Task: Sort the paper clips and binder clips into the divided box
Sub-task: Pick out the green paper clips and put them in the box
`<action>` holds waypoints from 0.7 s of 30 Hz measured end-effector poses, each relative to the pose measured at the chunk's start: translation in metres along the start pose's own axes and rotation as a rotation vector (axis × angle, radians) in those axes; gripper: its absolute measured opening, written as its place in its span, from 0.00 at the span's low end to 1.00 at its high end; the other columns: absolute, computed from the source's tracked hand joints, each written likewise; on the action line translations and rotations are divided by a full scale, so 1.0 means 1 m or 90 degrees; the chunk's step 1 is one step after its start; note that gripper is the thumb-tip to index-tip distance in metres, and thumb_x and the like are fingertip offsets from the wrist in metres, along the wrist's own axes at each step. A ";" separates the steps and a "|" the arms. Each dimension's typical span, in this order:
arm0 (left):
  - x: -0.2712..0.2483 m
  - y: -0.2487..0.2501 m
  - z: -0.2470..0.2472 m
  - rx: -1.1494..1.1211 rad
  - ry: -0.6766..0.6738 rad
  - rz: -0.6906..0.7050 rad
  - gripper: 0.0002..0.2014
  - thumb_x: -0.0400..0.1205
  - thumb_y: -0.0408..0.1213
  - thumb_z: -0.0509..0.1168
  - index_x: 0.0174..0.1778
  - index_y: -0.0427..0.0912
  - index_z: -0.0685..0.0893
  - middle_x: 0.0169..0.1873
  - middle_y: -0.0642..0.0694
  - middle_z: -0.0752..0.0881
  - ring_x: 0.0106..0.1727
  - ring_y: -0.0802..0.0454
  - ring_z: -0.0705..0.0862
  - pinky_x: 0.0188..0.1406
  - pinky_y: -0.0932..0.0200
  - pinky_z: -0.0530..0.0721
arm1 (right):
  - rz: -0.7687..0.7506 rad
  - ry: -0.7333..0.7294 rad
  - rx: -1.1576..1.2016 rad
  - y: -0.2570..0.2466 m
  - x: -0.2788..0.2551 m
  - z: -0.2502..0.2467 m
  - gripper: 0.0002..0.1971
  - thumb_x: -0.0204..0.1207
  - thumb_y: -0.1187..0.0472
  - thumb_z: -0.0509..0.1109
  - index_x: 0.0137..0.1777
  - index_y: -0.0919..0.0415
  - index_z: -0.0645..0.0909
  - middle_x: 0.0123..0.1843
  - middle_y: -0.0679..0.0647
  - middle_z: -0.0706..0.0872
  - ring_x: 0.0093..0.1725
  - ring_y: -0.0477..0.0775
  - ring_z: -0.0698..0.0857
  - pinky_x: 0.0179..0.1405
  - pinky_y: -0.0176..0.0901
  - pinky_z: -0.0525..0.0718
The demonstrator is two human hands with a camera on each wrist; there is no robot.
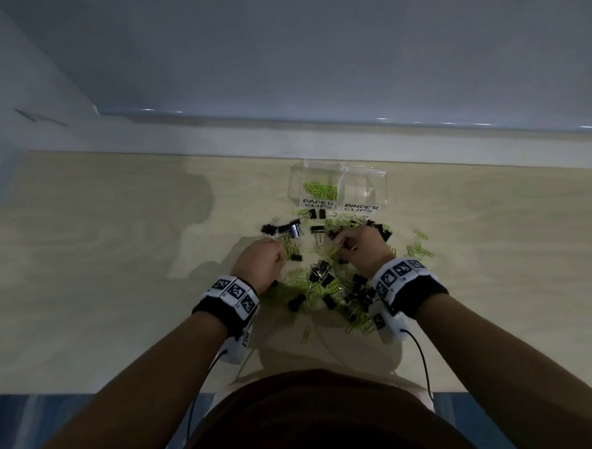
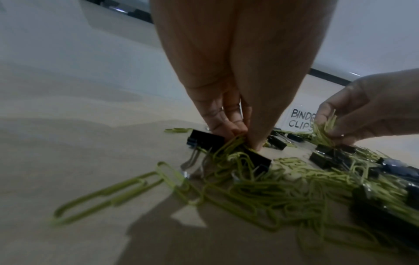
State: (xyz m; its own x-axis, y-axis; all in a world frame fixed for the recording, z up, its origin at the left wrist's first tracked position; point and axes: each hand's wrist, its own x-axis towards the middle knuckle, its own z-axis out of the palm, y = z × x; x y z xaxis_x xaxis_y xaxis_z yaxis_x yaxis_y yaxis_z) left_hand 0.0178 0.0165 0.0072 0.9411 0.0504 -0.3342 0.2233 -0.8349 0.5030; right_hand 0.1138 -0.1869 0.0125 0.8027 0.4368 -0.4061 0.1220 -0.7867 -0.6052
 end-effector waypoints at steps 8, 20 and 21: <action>0.005 0.007 -0.010 -0.079 -0.062 0.013 0.03 0.78 0.33 0.65 0.39 0.42 0.83 0.37 0.48 0.86 0.39 0.52 0.84 0.44 0.54 0.85 | -0.002 0.064 0.314 -0.022 0.002 -0.042 0.04 0.69 0.71 0.74 0.43 0.64 0.86 0.39 0.58 0.91 0.32 0.46 0.89 0.33 0.38 0.87; 0.088 0.081 -0.068 -0.407 0.207 -0.005 0.02 0.75 0.32 0.72 0.39 0.40 0.85 0.36 0.43 0.89 0.38 0.47 0.87 0.42 0.52 0.89 | 0.003 0.228 0.226 -0.054 0.079 -0.071 0.06 0.68 0.67 0.77 0.38 0.55 0.85 0.40 0.55 0.90 0.38 0.50 0.87 0.45 0.44 0.88; 0.095 0.080 -0.066 -0.418 0.217 -0.013 0.03 0.74 0.31 0.72 0.38 0.41 0.85 0.35 0.42 0.89 0.37 0.46 0.87 0.42 0.50 0.89 | 0.004 0.217 0.174 -0.053 0.080 -0.069 0.06 0.68 0.67 0.77 0.40 0.56 0.86 0.42 0.54 0.91 0.41 0.49 0.88 0.48 0.43 0.88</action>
State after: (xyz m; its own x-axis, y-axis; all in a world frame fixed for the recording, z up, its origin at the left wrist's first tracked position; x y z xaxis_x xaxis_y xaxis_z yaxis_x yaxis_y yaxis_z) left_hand 0.1416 -0.0094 0.0687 0.9379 0.3193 -0.1359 0.2464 -0.3371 0.9087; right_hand 0.2113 -0.1403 0.0594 0.9554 0.2275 -0.1882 -0.0053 -0.6240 -0.7814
